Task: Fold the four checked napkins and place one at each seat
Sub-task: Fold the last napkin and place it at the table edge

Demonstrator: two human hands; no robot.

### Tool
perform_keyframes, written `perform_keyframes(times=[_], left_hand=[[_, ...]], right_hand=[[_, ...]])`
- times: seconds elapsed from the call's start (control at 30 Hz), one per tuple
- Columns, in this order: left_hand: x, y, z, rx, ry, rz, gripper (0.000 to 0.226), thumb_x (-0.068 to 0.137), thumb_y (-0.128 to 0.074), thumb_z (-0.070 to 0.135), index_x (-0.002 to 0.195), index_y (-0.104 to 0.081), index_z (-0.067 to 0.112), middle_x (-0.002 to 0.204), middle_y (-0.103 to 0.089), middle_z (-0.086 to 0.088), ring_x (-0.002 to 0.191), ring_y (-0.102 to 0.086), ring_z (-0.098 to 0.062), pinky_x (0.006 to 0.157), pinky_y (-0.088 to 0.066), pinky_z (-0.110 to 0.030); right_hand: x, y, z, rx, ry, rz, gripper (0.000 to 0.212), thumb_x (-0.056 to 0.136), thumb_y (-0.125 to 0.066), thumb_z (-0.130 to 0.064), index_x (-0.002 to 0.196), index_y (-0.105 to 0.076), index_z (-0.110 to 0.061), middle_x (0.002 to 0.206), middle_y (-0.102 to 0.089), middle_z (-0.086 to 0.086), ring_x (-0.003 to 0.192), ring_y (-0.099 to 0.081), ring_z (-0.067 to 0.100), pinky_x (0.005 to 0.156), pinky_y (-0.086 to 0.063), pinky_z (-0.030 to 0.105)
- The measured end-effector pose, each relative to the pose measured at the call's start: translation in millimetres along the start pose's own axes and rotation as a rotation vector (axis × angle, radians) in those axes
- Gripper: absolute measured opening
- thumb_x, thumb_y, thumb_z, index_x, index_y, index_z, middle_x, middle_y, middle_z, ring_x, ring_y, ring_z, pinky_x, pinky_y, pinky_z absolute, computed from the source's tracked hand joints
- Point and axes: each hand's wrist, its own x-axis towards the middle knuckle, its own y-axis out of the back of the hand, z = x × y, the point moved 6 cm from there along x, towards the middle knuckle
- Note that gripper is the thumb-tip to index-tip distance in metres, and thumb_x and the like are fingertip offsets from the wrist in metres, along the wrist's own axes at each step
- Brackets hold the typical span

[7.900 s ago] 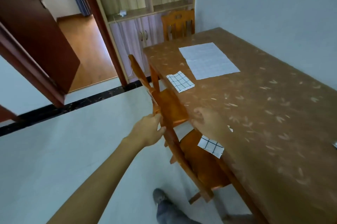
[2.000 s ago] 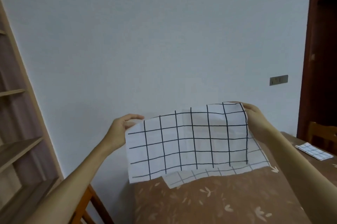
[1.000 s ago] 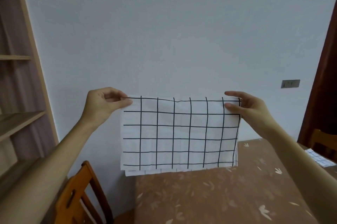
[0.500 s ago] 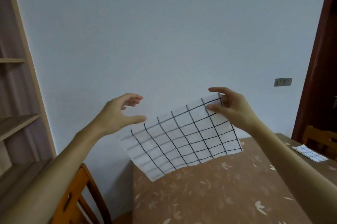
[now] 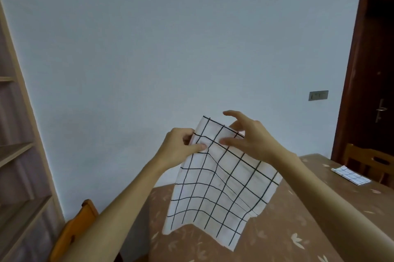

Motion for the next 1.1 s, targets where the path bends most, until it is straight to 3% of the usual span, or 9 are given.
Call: perform_keyframes(times=[0.1, 0.23, 0.37, 0.5, 0.63, 0.73, 0.83, 0.93, 1.1], left_hand=[[0, 15, 1, -0.064, 0.003, 0.051, 0.037, 0.076, -0.085, 0.033, 0.092, -0.072, 0.002, 0.096, -0.076, -0.02, 0.095, -0.072, -0.038, 0.094, -0.056, -0.054], [1, 31, 4, -0.12, -0.002, 0.117, 0.011, 0.082, -0.082, 0.014, 0.084, -0.074, 0.007, 0.089, -0.078, -0.01, 0.083, -0.074, -0.018, 0.088, -0.057, -0.037], [2, 44, 4, -0.173, 0.009, 0.176, 0.012, 0.084, -0.079, 0.008, 0.096, -0.077, 0.008, 0.094, -0.08, -0.002, 0.091, -0.076, -0.016, 0.089, -0.059, -0.03], [5, 55, 4, -0.196, 0.009, 0.22, 0.014, 0.085, -0.079, 0.009, 0.099, -0.077, 0.009, 0.095, -0.08, -0.002, 0.092, -0.076, -0.016, 0.082, -0.058, -0.024], [6, 58, 3, -0.212, 0.02, 0.225, 0.014, 0.085, -0.078, 0.01, 0.099, -0.077, 0.009, 0.095, -0.08, -0.002, 0.091, -0.076, -0.015, 0.072, -0.053, -0.019], [4, 60, 3, -0.245, 0.029, 0.222, 0.015, 0.086, -0.078, 0.009, 0.1, -0.077, 0.008, 0.095, -0.08, -0.003, 0.089, -0.076, -0.014, 0.07, -0.053, -0.017], [1, 67, 3, -0.247, 0.017, 0.237, 0.016, 0.086, -0.077, 0.009, 0.102, -0.077, 0.007, 0.095, -0.08, -0.001, 0.087, -0.075, -0.008, 0.068, -0.053, -0.011], [-3, 74, -1, -0.212, 0.012, 0.205, 0.023, 0.085, -0.08, 0.016, 0.107, -0.075, 0.013, 0.101, -0.08, 0.004, 0.097, -0.075, -0.01, 0.085, -0.057, -0.021], [-14, 42, -40, -0.013, 0.114, -0.131, 0.048, 0.073, -0.089, 0.014, 0.116, -0.074, 0.029, 0.099, -0.078, 0.009, 0.091, -0.072, -0.004, 0.08, -0.055, -0.013]], right_hand=[[-18, 0, 39, 0.144, -0.22, -0.04, 0.084, 0.066, -0.083, -0.059, 0.139, -0.045, -0.04, 0.125, -0.058, -0.008, 0.119, -0.051, 0.006, 0.093, -0.04, 0.025], [-41, -17, 57, 0.245, -0.304, -0.131, 0.088, 0.064, -0.088, -0.047, 0.139, -0.044, -0.038, 0.134, -0.047, -0.02, 0.127, -0.039, 0.001, 0.097, -0.033, 0.026], [-53, -26, 57, 0.572, -0.332, -0.081, 0.035, 0.077, -0.082, -0.04, 0.094, -0.052, -0.039, 0.088, -0.05, -0.023, 0.075, -0.049, -0.004, 0.082, -0.038, 0.031], [-63, -50, 64, 0.77, -0.441, -0.115, 0.062, 0.079, -0.075, -0.053, 0.12, -0.052, -0.013, 0.107, -0.047, -0.004, 0.091, -0.056, 0.002, 0.086, -0.044, 0.03], [-65, -73, 60, 0.643, -0.458, -0.226, 0.031, 0.077, -0.083, -0.039, 0.062, -0.062, -0.022, 0.053, -0.057, -0.012, 0.05, -0.052, 0.0, 0.058, -0.04, 0.016], [-58, -73, 34, 0.594, -0.39, -0.213, 0.067, 0.087, -0.075, -0.011, 0.026, -0.049, -0.023, 0.031, -0.04, -0.015, 0.028, -0.038, -0.002, 0.042, -0.03, 0.007], [-49, -74, 50, 0.642, -0.371, -0.102, 0.044, 0.089, -0.073, -0.017, 0.051, -0.052, -0.023, 0.042, -0.044, -0.016, 0.038, -0.039, -0.002, 0.047, -0.033, 0.014], [-44, -64, 56, 0.687, -0.319, 0.026, 0.005, 0.093, -0.067, -0.017, 0.091, -0.071, -0.018, 0.076, -0.072, -0.012, 0.069, -0.064, 0.001, 0.059, -0.049, 0.012], [-35, -48, 57, 0.742, -0.319, 0.121, 0.009, 0.094, -0.067, -0.014, 0.086, -0.067, -0.01, 0.068, -0.068, -0.004, 0.067, -0.06, 0.007, 0.066, -0.047, 0.013]])
